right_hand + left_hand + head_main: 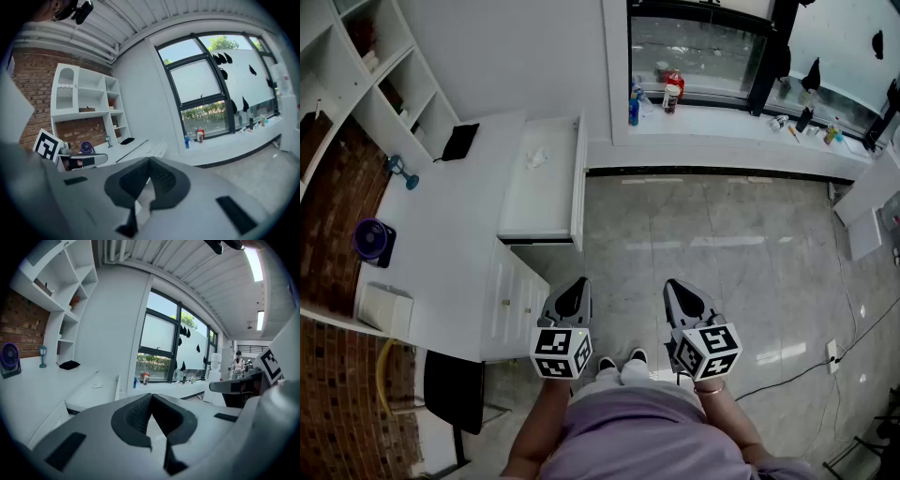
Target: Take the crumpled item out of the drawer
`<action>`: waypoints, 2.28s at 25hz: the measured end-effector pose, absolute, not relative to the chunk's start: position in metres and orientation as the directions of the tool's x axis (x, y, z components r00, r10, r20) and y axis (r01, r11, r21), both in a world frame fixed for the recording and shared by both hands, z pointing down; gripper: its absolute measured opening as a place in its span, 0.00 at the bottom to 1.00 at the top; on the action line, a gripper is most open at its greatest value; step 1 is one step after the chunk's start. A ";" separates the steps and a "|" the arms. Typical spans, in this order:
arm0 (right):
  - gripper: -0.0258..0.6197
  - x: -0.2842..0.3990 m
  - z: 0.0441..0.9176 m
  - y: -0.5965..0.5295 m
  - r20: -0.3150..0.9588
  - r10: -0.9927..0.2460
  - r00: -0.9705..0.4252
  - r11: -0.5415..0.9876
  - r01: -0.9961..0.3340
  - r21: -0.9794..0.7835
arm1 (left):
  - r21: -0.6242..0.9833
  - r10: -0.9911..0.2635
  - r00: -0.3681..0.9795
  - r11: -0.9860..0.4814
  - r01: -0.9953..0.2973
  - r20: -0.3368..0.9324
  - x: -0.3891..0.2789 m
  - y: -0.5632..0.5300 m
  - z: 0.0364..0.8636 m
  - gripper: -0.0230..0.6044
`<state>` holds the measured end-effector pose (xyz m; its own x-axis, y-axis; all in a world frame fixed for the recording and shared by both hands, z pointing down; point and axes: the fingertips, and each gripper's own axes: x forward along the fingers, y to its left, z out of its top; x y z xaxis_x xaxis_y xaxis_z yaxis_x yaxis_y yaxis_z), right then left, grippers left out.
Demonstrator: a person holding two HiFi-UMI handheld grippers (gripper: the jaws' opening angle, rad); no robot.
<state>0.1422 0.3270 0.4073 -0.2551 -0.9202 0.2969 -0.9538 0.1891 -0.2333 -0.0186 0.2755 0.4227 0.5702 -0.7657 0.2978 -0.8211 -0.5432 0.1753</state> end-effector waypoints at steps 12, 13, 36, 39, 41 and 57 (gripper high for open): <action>0.04 0.153 0.404 0.318 0.279 -0.921 -0.271 0.216 -0.953 -0.213 | 0.157 -0.784 0.557 -0.535 -0.830 0.275 -0.011 0.268 0.413 0.04; 0.04 0.154 0.404 0.316 0.277 -0.921 -0.275 0.220 -0.952 -0.214 | 0.154 -0.786 0.554 -0.533 -0.832 0.274 -0.009 0.266 0.413 0.04; 0.04 0.183 0.406 0.267 0.252 -0.923 -0.291 0.233 -0.943 -0.237 | 0.122 -0.832 0.502 -0.487 -0.865 0.236 -0.015 0.205 0.397 0.26; 0.04 0.172 0.409 0.239 0.252 -0.919 -0.304 0.246 -0.939 -0.239 | 0.122 -0.839 0.489 -0.474 -0.872 0.237 -0.029 0.178 0.401 0.31; 0.04 0.164 0.410 0.218 0.252 -0.916 -0.311 0.252 -0.938 -0.239 | 0.121 -0.845 0.477 -0.462 -0.879 0.242 -0.040 0.156 0.404 0.33; 0.04 0.097 0.422 0.024 0.296 -0.894 -0.335 0.267 -0.931 -0.249 | 0.106 -0.854 0.424 -0.412 -0.905 0.302 -0.111 -0.042 0.429 0.35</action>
<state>0.0973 0.0238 0.4219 -0.3355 -0.8942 0.2965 -0.9310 0.2666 -0.2494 -0.1113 -0.0420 0.4291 0.4236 -0.8541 0.3017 -0.9052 -0.4117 0.1056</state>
